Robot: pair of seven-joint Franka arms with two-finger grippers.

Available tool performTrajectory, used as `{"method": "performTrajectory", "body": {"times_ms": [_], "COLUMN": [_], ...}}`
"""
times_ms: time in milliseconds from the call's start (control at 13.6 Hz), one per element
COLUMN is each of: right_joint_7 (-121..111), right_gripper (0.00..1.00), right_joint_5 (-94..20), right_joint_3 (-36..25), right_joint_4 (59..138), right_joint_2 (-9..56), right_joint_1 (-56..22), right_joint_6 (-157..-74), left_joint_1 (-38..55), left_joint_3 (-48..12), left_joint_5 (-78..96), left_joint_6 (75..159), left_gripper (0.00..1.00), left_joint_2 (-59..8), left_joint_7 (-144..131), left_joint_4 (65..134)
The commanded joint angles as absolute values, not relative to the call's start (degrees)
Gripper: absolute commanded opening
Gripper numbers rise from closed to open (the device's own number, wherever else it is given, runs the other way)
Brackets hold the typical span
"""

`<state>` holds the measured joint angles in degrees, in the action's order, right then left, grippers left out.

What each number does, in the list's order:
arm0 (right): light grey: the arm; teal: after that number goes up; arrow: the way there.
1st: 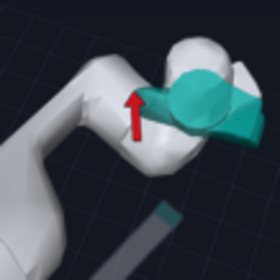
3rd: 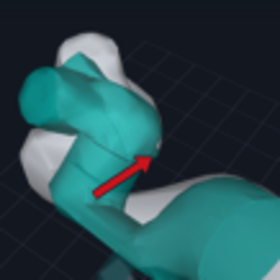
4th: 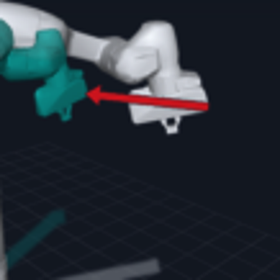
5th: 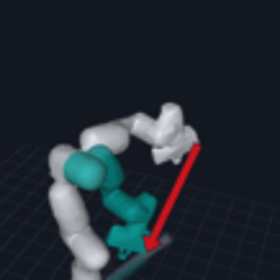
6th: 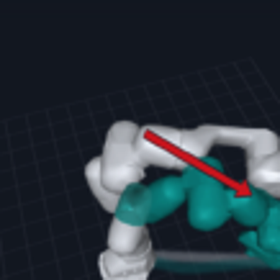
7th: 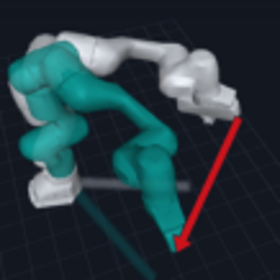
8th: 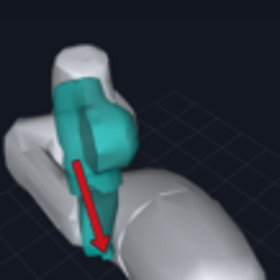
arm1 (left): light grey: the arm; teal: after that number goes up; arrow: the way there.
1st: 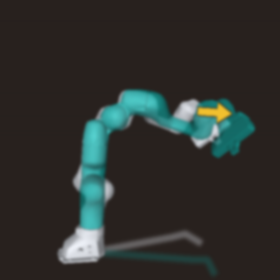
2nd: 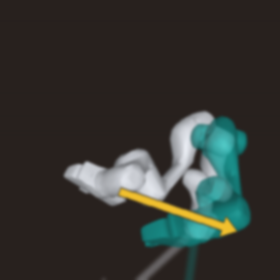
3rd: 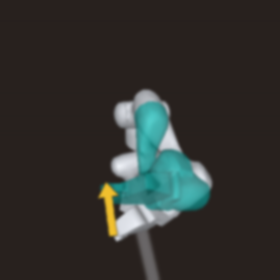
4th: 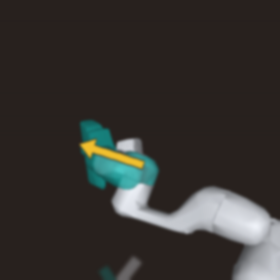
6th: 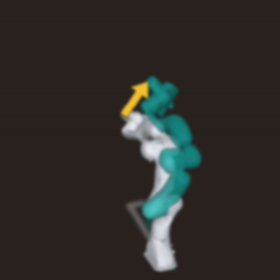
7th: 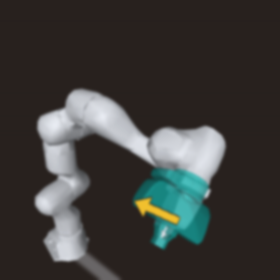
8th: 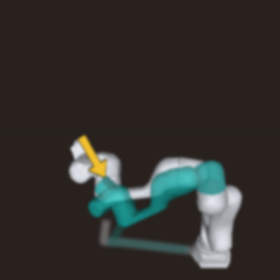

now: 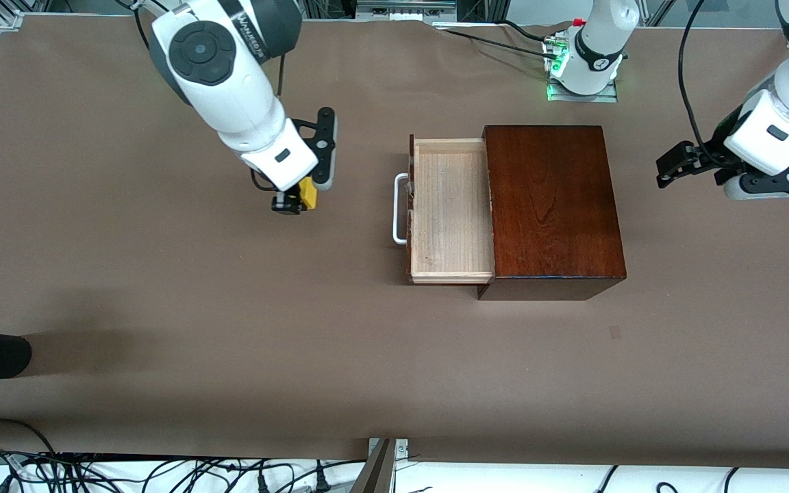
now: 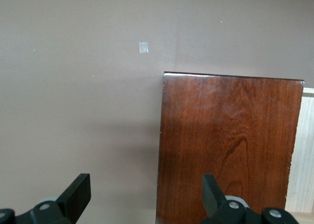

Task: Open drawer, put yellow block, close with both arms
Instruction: 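Carry the yellow cube with the right gripper over the open drawer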

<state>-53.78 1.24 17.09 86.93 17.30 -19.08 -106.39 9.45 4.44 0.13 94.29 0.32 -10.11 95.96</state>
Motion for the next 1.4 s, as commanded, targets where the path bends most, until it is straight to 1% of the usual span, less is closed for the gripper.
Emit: {"method": "performTrajectory", "body": {"times_ms": [0, 367, 661, 1029, 1323], "right_joint_7": [-52.6, -50.2, -44.8, -38.8, -33.7], "right_gripper": [0.08, 0.08, 0.08, 0.08, 0.08], "right_joint_5": [2.5, 4.0, 5.4, 7.6, 8.3], "right_joint_3": [17.1, 16.9, 16.7, 16.3, 11.6], "right_joint_4": [76.9, 69.5, 63.6, 59.3, 58.1], "right_joint_2": [23.4, 29.2, 34.5, 39.5, 43.0], "right_joint_1": [-22.7, -27.3, -30.7, -35.2, -41.1], "right_joint_6": [-102.8, -102.8, -102.8, -104.0, -108.8], "left_joint_1": [8.8, 7.9, 7.6, 6.3, 5.8], "left_joint_3": [4.2, 4.2, 4.2, 4.2, 4.2], "left_joint_5": [1.0, 0.8, 0.7, 0.8, 0.7], "left_joint_6": [94.3, 94.7, 94.3, 94.7, 94.9], "left_gripper": [1.0, 1.0, 1.0, 1.0, 1.0], "left_joint_2": [0.4, -1.4, -0.8, -1.4, -1.7], "left_joint_7": [-8.7, -8.6, -8.7, -8.7, -8.7], "left_joint_4": [94.2, 93.0, 92.8, 92.9, 92.8]}}
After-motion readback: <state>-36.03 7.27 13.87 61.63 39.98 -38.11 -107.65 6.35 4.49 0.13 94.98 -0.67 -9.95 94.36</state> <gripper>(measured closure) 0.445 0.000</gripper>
